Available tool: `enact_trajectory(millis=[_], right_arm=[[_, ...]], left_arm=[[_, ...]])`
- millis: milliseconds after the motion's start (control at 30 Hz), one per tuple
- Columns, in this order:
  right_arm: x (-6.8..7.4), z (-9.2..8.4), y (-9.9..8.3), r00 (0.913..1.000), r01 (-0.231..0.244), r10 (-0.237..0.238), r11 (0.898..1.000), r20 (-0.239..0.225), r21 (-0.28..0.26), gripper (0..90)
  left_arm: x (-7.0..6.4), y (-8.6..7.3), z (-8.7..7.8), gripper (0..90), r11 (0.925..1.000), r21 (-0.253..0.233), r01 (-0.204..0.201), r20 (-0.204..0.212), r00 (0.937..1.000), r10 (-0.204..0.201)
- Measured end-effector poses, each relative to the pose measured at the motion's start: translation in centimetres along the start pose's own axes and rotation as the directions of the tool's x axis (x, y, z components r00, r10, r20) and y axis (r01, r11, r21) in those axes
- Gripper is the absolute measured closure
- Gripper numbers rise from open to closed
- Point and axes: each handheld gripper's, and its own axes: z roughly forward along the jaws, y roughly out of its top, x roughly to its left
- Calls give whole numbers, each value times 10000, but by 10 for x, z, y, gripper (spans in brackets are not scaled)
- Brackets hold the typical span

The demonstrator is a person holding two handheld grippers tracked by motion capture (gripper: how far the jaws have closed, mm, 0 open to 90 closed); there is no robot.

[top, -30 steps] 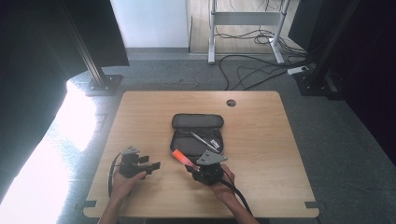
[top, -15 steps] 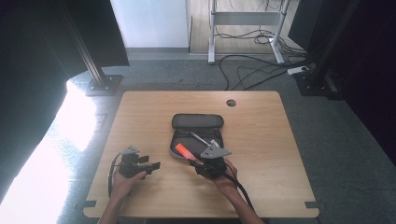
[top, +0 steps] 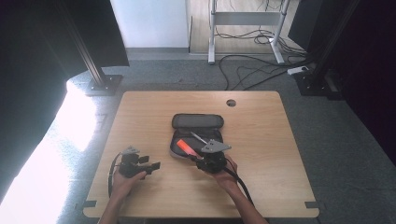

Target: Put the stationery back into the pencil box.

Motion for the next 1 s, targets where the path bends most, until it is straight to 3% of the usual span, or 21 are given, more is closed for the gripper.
enact_trajectory(millis=[1000], right_arm=[[-26,19,14,9995,-44,35,9996,323,288,658]], left_arm=[[1,0,-1,278,10000,-45,27,-27,10000,-27]])
